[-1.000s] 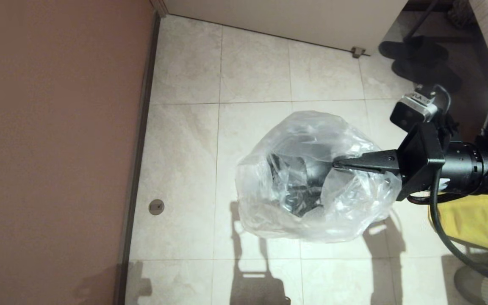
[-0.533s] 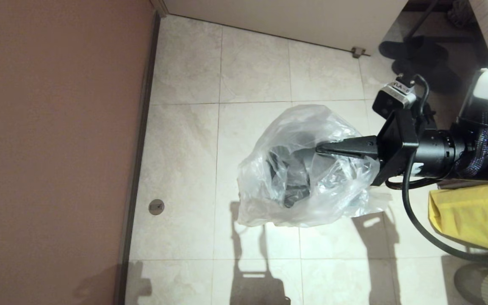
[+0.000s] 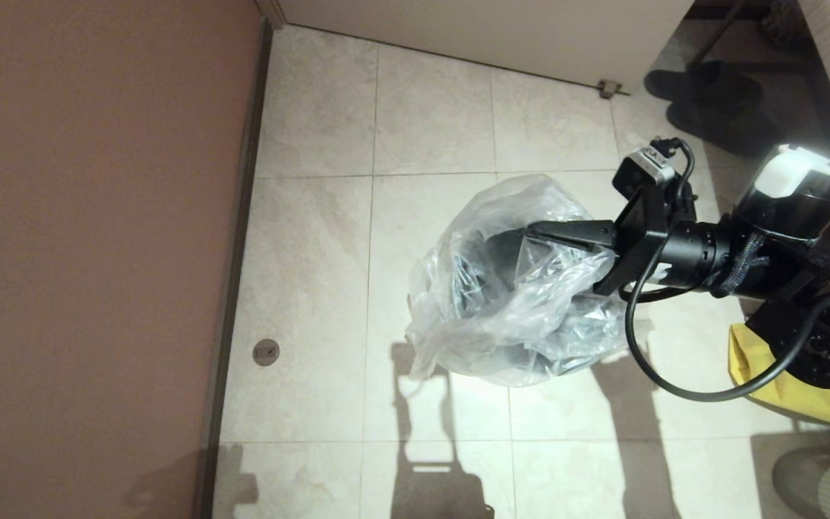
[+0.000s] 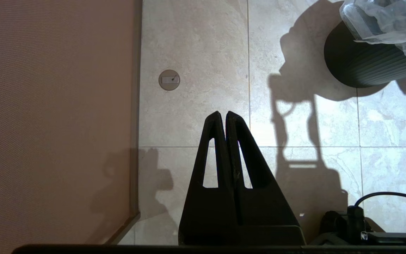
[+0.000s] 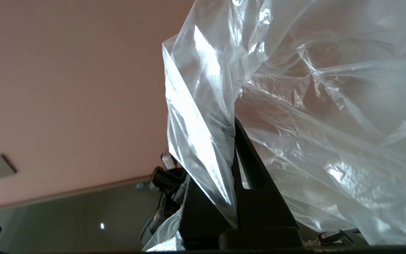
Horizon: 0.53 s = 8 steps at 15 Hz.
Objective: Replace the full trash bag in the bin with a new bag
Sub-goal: Put the new garbage bag on the trash can
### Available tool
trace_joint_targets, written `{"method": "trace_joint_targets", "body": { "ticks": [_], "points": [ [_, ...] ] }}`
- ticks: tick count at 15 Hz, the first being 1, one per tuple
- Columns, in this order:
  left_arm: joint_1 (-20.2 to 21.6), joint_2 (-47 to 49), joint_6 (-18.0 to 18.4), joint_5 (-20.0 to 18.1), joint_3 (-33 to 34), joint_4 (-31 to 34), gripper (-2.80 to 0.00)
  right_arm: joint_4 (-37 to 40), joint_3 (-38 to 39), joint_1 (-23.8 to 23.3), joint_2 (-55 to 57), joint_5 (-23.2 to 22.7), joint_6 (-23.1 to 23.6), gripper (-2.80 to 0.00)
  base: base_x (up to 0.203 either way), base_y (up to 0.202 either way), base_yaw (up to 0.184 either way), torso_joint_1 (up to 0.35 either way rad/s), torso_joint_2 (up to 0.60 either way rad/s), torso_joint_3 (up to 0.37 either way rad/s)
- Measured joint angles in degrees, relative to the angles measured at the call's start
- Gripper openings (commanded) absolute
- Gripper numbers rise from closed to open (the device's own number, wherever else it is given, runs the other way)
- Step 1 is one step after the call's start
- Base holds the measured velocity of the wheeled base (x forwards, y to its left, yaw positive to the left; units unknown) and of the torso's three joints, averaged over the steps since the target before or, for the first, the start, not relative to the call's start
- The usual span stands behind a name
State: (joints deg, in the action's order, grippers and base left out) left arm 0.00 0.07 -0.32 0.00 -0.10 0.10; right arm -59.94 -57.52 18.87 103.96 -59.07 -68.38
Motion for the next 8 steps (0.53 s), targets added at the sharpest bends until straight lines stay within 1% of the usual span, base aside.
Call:
{"method": "trace_joint_targets", "body": {
  "ticks": [2, 4, 6, 8],
  "points": [
    [0.0, 0.0, 0.0, 0.0, 0.0, 0.0, -2.80, -0.3, 0.6, -3.8, 0.5, -2.4, -0.7, -2.80, 0.000, 0.000, 0.000, 0.000, 0.00, 0.000],
    [0.0, 0.0, 0.0, 0.0, 0.0, 0.0, -2.80, -0.3, 1.0, -6.8, -0.5, -3.6, -1.6, -2.80, 0.000, 0.000, 0.000, 0.000, 0.00, 0.000],
    [0.0, 0.0, 0.0, 0.0, 0.0, 0.0, -2.80, -0.3, 1.3, -7.8, -3.1, -4.0, -3.7, -2.80, 0.000, 0.000, 0.000, 0.000, 0.00, 0.000],
    [0.0, 0.0, 0.0, 0.0, 0.0, 0.0, -2.80, -0.3, 1.5, -7.6, -5.7, -4.2, -5.9, -2.80, 0.000, 0.000, 0.000, 0.000, 0.00, 0.000]
  ]
}}
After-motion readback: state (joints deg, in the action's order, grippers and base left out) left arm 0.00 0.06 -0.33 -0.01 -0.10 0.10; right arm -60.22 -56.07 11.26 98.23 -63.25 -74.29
